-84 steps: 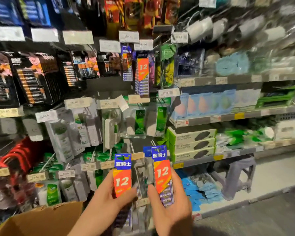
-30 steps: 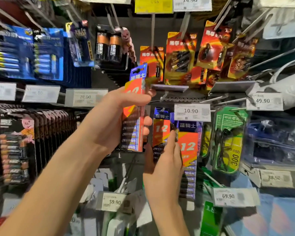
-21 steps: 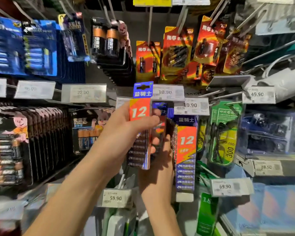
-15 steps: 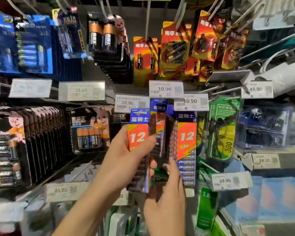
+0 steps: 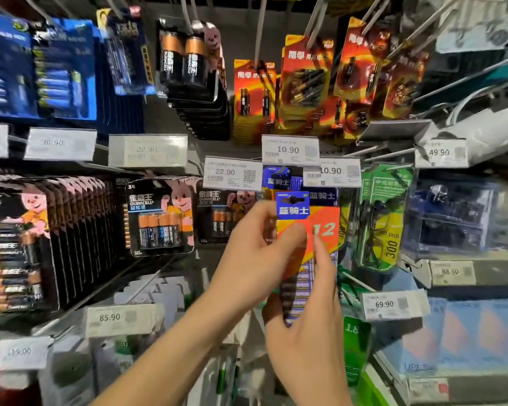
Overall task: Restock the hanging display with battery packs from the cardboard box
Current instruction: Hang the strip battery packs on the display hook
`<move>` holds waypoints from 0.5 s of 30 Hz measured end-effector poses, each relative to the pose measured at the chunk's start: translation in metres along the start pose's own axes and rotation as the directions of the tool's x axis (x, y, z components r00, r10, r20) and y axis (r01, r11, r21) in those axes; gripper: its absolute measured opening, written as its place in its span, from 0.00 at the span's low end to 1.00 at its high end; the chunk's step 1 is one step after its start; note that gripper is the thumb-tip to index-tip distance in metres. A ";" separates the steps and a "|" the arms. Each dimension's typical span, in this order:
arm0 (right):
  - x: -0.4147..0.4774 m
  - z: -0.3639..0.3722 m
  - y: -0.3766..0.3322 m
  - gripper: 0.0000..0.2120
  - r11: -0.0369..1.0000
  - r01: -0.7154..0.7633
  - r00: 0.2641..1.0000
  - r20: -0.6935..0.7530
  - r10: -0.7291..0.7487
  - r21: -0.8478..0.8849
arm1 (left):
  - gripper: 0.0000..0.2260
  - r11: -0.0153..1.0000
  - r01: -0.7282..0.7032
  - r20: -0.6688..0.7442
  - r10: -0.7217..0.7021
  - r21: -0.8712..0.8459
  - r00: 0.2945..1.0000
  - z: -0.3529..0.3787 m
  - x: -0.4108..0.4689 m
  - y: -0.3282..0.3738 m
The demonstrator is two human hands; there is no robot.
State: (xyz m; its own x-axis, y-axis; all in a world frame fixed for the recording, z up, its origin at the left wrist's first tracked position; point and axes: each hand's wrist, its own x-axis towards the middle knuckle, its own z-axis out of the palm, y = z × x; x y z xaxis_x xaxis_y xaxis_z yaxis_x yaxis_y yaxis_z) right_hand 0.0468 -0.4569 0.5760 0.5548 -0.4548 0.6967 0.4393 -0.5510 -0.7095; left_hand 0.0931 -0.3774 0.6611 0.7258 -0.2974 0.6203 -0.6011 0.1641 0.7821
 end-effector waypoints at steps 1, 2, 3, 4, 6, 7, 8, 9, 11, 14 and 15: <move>0.002 -0.003 0.001 0.47 1.000 0.011 1.000 -0.008 -0.011 -0.006 | 0.08 1.000 -0.009 -0.011 0.009 -0.002 1.000 -0.003 0.006 0.008; 0.003 -0.006 -0.003 0.47 1.000 -0.008 1.000 0.019 0.008 -0.010 | 0.11 0.999 -0.032 -0.024 0.032 0.002 0.999 -0.007 0.012 0.015; 0.005 -0.009 -0.004 0.46 1.000 -0.029 0.998 0.049 0.028 0.010 | 0.13 0.998 -0.064 -0.034 0.064 0.011 0.997 -0.012 0.017 0.024; 0.006 -0.011 -0.005 0.44 0.998 -0.050 0.996 0.072 0.049 0.024 | 0.15 0.995 -0.094 -0.036 0.095 0.026 0.995 -0.018 0.021 0.032; 0.008 -0.013 -0.005 0.41 0.996 -0.087 0.990 0.116 0.082 0.033 | 0.14 0.988 -0.148 -0.032 0.150 0.049 0.988 -0.027 0.028 0.048; 0.008 -0.012 -0.006 0.40 0.995 -0.095 0.987 0.134 0.089 0.036 | 0.14 0.983 -0.175 -0.028 0.177 0.060 0.984 -0.031 0.031 0.054; 0.009 -0.011 -0.007 0.39 0.994 -0.101 0.984 0.148 0.095 0.035 | 0.14 0.978 -0.196 -0.026 0.199 0.073 0.980 -0.034 0.034 0.060; 0.010 -0.008 -0.007 0.39 0.994 -0.101 0.983 0.160 0.094 0.038 | 0.15 0.975 -0.209 -0.025 0.211 0.079 0.977 -0.036 0.036 0.064; 0.014 -0.003 -0.010 0.39 0.996 -0.083 0.982 0.169 0.079 0.014 | 0.14 0.968 -0.225 -0.032 0.230 0.111 0.973 -0.039 0.040 0.071; 0.027 0.007 -0.012 0.41 0.999 -0.031 0.986 0.161 0.033 -0.016 | 0.11 0.959 -0.224 -0.111 0.246 0.175 0.963 -0.043 0.043 0.074; 0.032 0.010 -0.013 0.41 0.999 -0.007 0.989 0.147 0.012 -0.033 | 0.11 0.957 -0.212 -0.135 0.241 0.196 0.961 -0.045 0.044 0.073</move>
State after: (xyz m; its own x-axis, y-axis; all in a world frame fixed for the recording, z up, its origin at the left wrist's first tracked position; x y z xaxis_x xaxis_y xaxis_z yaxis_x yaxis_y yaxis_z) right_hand 0.0657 -0.4566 0.6063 0.6578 -0.3535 0.6651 0.4120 -0.5703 -0.7106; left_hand 0.0962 -0.3367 0.7483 0.5981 -0.1191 0.7925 -0.7951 0.0362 0.6054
